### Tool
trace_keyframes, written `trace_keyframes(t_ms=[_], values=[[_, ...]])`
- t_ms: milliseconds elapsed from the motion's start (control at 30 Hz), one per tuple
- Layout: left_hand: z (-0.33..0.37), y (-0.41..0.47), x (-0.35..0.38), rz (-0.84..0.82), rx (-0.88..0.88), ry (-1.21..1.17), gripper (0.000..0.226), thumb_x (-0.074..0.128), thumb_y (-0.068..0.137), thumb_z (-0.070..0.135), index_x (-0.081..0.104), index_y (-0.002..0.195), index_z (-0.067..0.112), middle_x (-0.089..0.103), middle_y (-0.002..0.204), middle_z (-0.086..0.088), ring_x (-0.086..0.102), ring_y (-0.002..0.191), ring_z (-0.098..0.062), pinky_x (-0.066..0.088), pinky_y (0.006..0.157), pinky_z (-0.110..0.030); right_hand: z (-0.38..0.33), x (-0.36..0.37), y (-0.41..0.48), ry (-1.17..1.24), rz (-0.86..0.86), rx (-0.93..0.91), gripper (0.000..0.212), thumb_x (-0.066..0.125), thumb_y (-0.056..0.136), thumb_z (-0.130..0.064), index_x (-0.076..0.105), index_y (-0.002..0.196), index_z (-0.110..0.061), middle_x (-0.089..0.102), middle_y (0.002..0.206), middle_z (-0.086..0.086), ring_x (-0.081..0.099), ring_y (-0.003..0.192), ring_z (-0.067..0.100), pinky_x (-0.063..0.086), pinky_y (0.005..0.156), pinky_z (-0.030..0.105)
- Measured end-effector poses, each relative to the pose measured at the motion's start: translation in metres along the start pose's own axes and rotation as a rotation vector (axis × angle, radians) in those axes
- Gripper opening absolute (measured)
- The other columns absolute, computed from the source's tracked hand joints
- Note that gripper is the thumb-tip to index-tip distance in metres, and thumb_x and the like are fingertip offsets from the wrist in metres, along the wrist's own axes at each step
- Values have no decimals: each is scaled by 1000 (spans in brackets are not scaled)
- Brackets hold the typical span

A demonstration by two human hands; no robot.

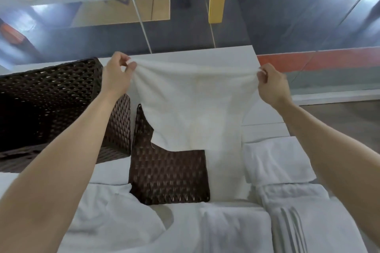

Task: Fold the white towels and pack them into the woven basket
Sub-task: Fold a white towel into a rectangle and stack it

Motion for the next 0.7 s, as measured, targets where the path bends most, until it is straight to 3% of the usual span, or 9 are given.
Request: trace_keyframes(t_ms=[67, 167, 300, 400, 467, 567, 700], values=[[9, 0, -13, 45, 10, -39, 14, 62, 107, 31, 55, 113, 19, 57, 91, 9, 53, 82, -8, 42, 74, -19, -10, -9, 0, 53, 13, -23, 17, 43, 109, -18, 58, 103, -13, 63, 84, 8, 55, 76, 31, 41, 66, 38], [24, -4, -30, 99, 46, -97, 12, 59, 110, 30, 50, 114, 22, 55, 93, 10, 51, 81, -5, 42, 74, -16, -31, -24, 1, 127, 87, -30, 20, 43, 110, -22, 59, 102, -13, 62, 82, 6, 55, 76, 27, 40, 66, 35], [40, -22, -55, 121, 86, -102, 13, 57, 111, 33, 50, 117, 23, 55, 92, 8, 49, 76, -4, 40, 70, -11, -54, -44, -9, 187, 128, -1, 18, 41, 110, -32, 56, 103, -25, 66, 84, 3, 67, 81, 33, 60, 73, 48], [49, -40, -83, 173, 98, -122, 13, 56, 110, 35, 52, 117, 25, 59, 94, 4, 53, 81, -12, 42, 70, -14, -70, -61, -27, 231, 171, -1, 16, 40, 110, -36, 54, 104, -29, 65, 86, -6, 69, 82, 31, 62, 75, 53], [53, -54, -99, 191, 90, -143, 16, 56, 109, 36, 55, 119, 22, 64, 99, 3, 58, 84, -12, 44, 74, -21, -79, -70, -44, 251, 180, -22, 17, 40, 111, -33, 56, 106, -26, 64, 86, -8, 67, 83, 28, 61, 76, 48], [54, -72, -123, 215, 44, -164, 12, 61, 107, 33, 56, 114, 25, 63, 99, 15, 59, 86, 0, 42, 74, -15, -86, -81, -63, 259, 188, -48, 21, 41, 111, -26, 61, 111, -19, 63, 87, -8, 59, 81, 16, 49, 75, 36], [59, -72, -155, 236, 61, -179, 12, 69, 100, 28, 60, 106, 23, 60, 83, 15, 56, 87, -16, 42, 79, -29, -101, -98, -68, 251, 188, -79, 23, 45, 110, -22, 67, 112, -14, 67, 97, -2, 57, 83, 11, 43, 72, 24]])
Point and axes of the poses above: each hand's wrist, its own y-axis towards the middle knuckle, its own x-axis out of the palm, z = x × y, the point moved 4 cm from there along y, towards the middle knuckle
